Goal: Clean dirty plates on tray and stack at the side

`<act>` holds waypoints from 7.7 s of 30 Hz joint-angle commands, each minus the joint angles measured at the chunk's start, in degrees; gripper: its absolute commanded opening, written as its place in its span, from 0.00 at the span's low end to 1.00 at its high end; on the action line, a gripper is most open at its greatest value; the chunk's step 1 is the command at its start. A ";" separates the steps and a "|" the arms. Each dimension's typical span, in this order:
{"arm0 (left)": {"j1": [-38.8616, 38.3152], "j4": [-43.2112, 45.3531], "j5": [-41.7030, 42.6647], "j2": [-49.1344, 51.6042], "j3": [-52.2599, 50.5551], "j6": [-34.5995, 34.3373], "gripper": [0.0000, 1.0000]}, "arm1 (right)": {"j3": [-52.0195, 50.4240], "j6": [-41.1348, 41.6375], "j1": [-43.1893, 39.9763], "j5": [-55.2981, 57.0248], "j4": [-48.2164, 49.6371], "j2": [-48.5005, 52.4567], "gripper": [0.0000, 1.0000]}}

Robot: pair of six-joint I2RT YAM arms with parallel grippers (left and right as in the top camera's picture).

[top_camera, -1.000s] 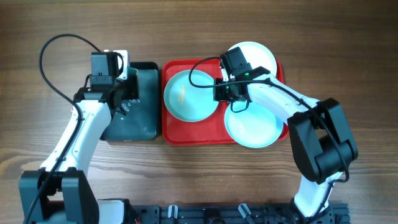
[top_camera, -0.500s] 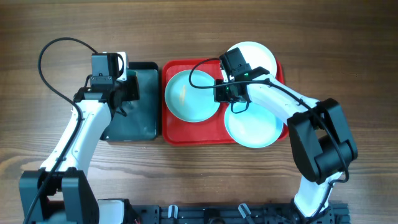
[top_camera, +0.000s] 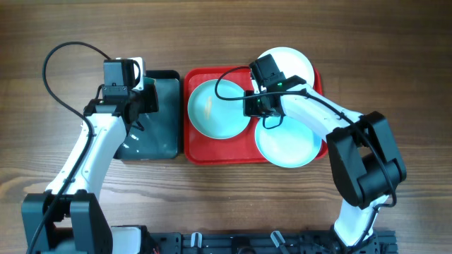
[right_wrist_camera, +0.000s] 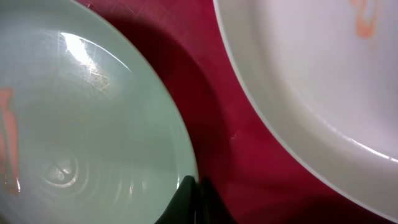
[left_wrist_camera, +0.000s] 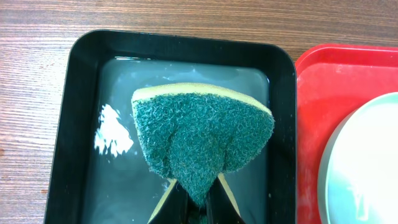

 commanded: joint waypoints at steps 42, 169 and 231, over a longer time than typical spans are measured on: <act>-22.16 2.05 4.57 8.72 8.85 -18.23 0.04 | 0.85 -1.51 0.13 4.72 -4.52 -2.91 0.04; -4.22 -11.41 -8.35 4.50 -4.66 -4.39 0.43 | -0.09 -1.29 0.13 3.82 -2.64 -2.67 0.05; 13.79 -12.15 1.57 -14.38 2.97 -19.43 1.00 | 7.98 -52.94 22.08 32.72 61.13 2.82 0.04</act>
